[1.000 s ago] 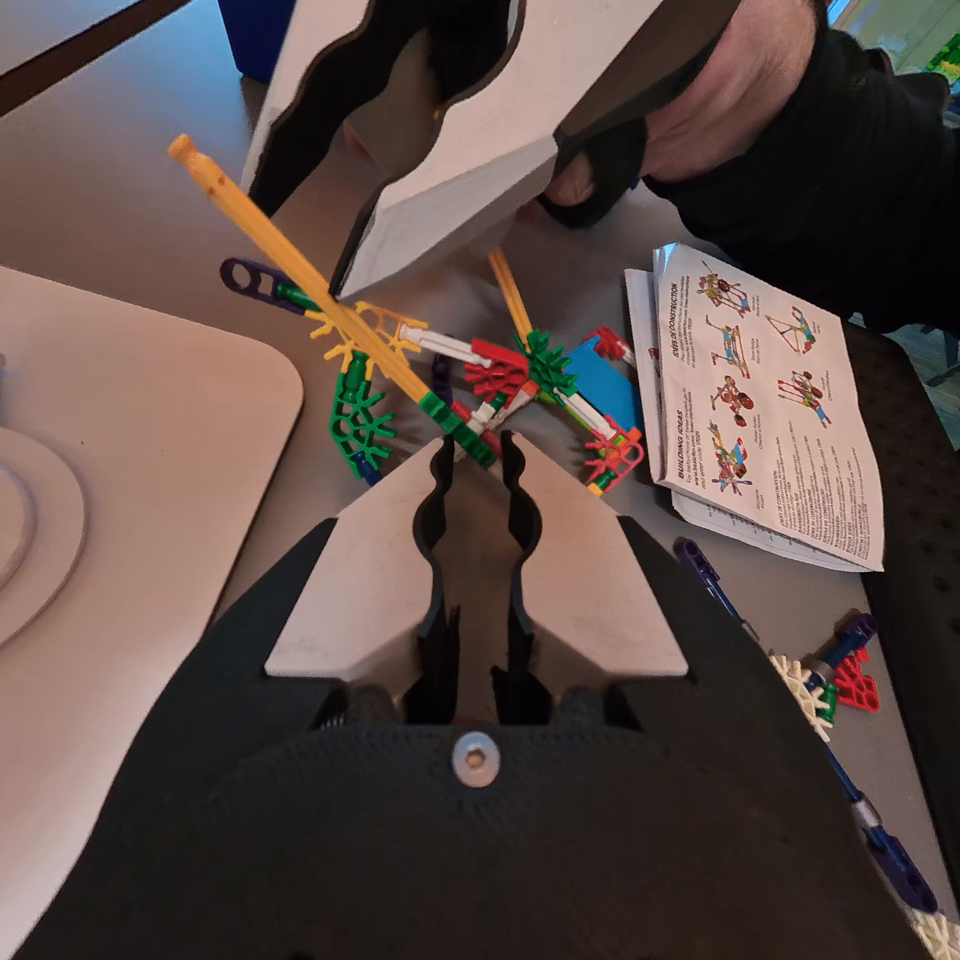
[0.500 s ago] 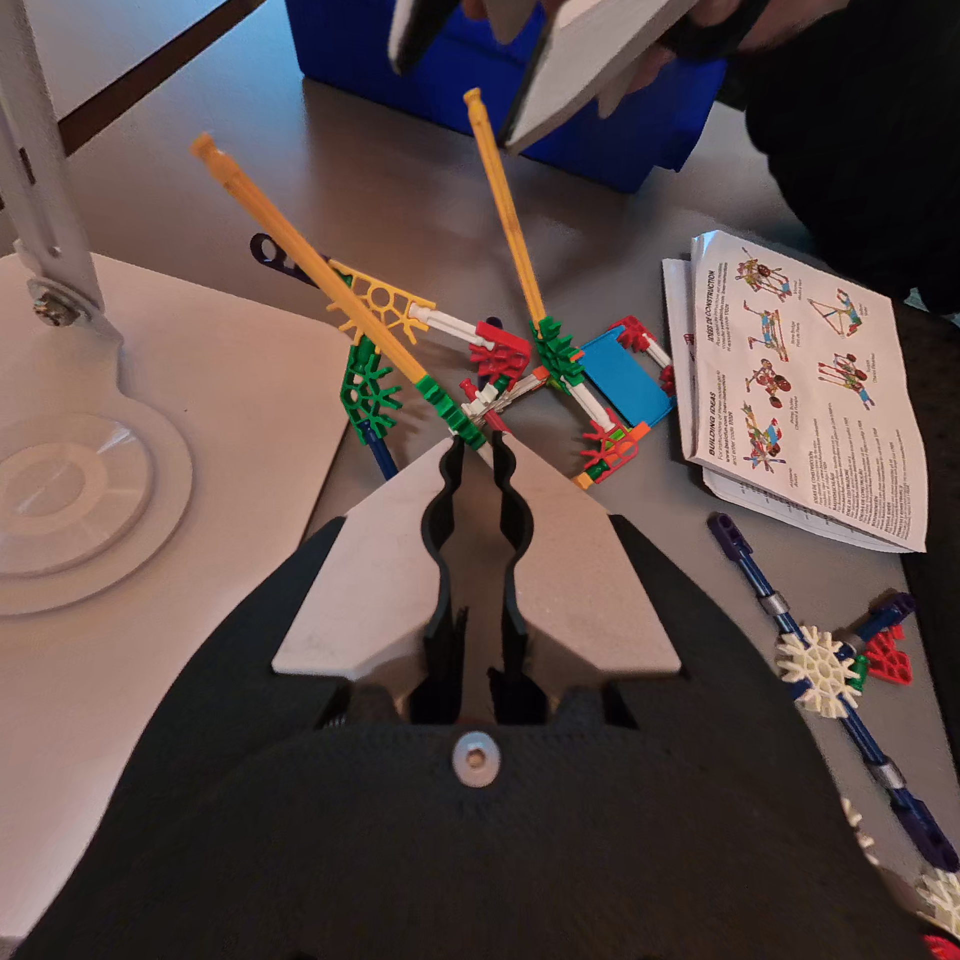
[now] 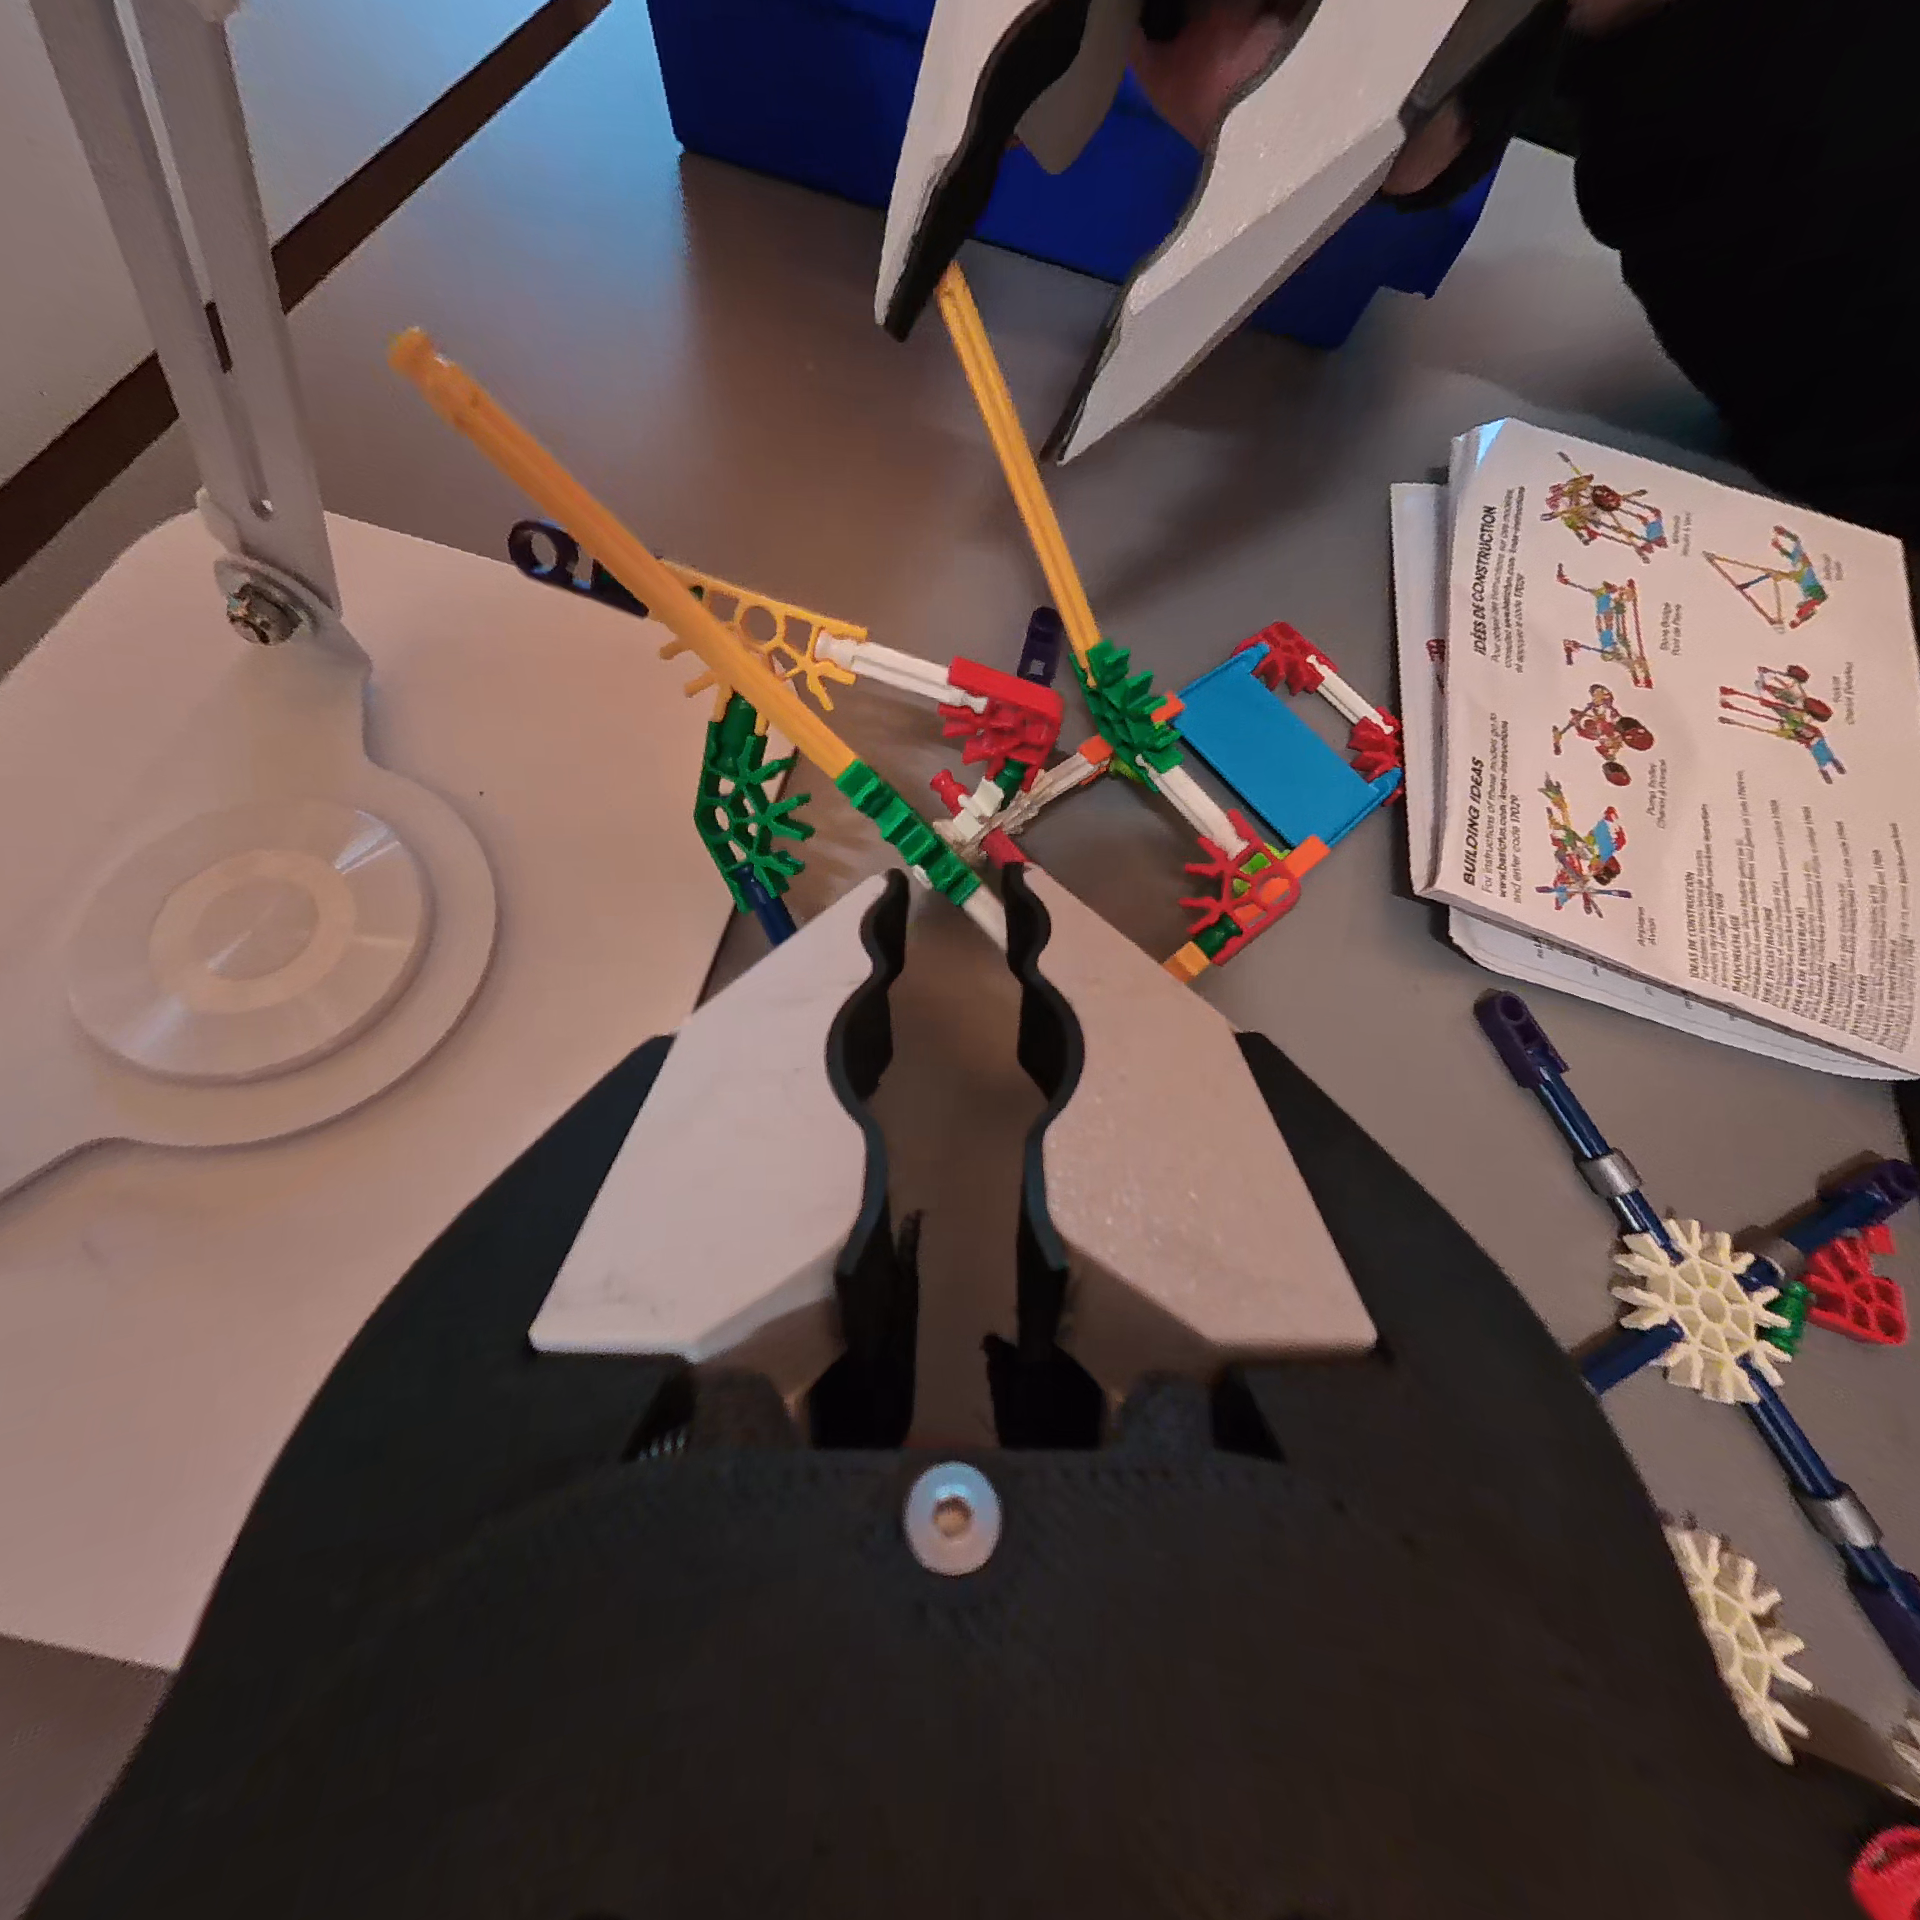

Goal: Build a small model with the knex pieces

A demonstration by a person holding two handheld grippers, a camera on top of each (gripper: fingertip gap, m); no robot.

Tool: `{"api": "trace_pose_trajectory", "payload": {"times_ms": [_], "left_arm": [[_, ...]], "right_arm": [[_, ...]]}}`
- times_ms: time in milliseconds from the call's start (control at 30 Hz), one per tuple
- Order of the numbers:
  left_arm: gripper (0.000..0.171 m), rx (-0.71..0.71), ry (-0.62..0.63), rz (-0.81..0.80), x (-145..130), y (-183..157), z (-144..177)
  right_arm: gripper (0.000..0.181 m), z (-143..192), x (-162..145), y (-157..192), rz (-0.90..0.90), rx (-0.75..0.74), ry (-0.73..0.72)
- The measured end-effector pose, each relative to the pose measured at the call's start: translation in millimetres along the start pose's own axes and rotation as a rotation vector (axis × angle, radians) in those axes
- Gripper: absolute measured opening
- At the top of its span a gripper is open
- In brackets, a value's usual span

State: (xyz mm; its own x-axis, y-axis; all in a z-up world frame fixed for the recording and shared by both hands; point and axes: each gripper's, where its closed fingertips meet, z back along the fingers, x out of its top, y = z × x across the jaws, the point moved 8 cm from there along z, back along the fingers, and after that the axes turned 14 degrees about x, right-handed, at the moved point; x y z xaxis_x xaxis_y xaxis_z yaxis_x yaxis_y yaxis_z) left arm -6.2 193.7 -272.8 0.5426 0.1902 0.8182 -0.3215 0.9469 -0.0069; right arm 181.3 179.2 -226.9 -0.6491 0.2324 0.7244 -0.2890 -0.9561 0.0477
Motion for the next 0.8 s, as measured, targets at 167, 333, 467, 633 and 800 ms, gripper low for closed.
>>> {"api": "trace_pose_trajectory", "payload": {"times_ms": [167,333,467,633,800], "left_arm": [[0.020,0.024,-0.014,0.009,4.0,-0.8,-2.3],[0.016,0.053,-0.016,0.003,5.5,-1.4,-4.5],[0.014,0.094,-0.003,-0.028,5.9,-1.6,-5.5],[0.014,0.138,0.022,-0.093,6.8,-4.1,-5.3],[0.014,0.184,0.030,-0.161,8.8,-7.2,-5.1]], "right_arm": [[0.033,-0.6,-4.5,-1.3,0.001,-0.014,0.045],[0.029,-4.9,-9.6,-2.6,0.007,-0.043,0.108],[0.032,-1.3,-8.3,-3.6,0.014,-0.064,0.105],[0.040,5.9,2.0,5.3,0.128,-0.078,0.071],[0.041,0.6,7.1,26.0,0.314,-0.036,0.092]]}}
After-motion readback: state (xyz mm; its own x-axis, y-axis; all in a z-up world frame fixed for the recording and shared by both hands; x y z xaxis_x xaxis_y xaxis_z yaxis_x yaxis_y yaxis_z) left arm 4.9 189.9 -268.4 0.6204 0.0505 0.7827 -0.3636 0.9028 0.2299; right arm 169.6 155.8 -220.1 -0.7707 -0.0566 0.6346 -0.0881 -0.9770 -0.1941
